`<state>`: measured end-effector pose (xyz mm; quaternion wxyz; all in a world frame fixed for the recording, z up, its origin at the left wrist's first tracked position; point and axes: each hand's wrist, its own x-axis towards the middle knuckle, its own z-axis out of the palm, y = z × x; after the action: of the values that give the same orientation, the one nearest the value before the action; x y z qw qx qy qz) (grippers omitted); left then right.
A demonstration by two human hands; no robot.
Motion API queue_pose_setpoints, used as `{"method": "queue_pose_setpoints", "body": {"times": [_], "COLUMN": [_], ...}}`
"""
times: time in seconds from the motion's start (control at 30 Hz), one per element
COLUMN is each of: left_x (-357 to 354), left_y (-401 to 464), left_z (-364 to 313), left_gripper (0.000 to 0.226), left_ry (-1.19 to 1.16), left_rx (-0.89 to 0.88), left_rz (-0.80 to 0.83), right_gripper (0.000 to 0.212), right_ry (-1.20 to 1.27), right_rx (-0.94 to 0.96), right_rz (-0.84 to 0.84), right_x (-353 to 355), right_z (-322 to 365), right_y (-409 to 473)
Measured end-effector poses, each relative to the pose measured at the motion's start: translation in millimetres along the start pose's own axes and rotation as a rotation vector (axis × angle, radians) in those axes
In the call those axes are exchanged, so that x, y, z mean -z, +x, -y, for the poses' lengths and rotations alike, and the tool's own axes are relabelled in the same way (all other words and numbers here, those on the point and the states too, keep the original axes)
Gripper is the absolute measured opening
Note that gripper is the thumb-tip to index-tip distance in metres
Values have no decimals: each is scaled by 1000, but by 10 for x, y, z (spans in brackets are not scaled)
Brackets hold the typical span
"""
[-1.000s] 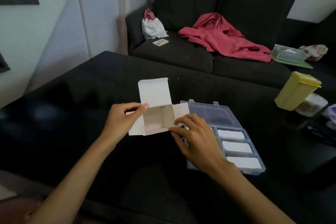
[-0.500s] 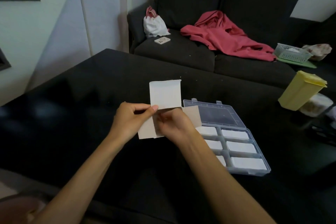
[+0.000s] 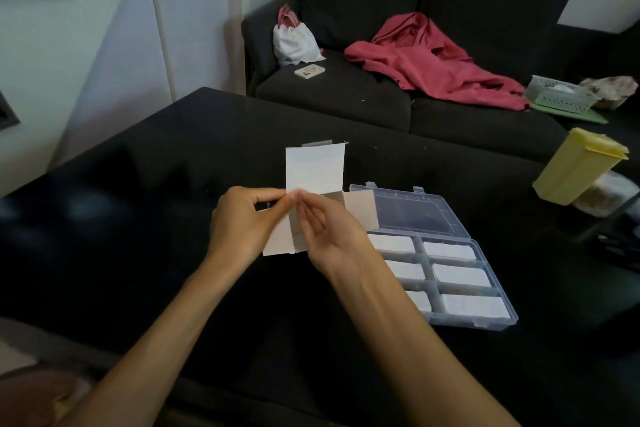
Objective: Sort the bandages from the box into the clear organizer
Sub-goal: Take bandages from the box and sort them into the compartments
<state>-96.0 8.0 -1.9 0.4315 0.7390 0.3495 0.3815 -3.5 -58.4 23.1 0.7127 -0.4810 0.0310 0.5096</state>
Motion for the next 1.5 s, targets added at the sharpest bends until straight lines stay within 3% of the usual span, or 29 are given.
{"method": "queue_pose_setpoints", "body": {"times": [0.1,0.2,0.33,0.43,0.53,0.63,0.77,0.93,1.2,1.33,1.4,1.5], "left_x": [3,49,103,87,78,90,83,86,78,93,85,41], "left_y": [12,40,45,44,40,20,-5,3,-4,-14,-34,-86], "left_z": [13,35,48,58,51,29,7,30,46,36,18,-17], "left_gripper": [20,19,16,17,19,17,19,18,20,23,20,17], "left_ry": [7,-4,-4,15,25,14,38,36,55,119,144,205], "left_rx": [16,36,25,8,5,9,-7,-8,-9,-31,-53,-108], "left_rz": [-10,-46,-59,-38,-4,45,78,66,70,-7,-27,-11], "right_gripper": [41,36,37,30,28,33,35,36,40,26,20,21], "right_ry": [-89,-282,-1076,-1440,-1742,-1922,-2021,-2078,-2102,-1950,-1862,-1859], "right_rx": [-10,81,649,915,910,668,337,197,209,260,376,694], "right_rz": [-103,-14,-1,41,204,303,324,241,209,275,256,213], "right_x": [44,123,388,439,378,272,102,1,-18,16,90,237], "right_z": [-49,24,178,160,115,132,123,-13,-6,0,52,120], "right_y": [50,-73,-209,-167,-36,96,221,397,361,289,168,-100]}}
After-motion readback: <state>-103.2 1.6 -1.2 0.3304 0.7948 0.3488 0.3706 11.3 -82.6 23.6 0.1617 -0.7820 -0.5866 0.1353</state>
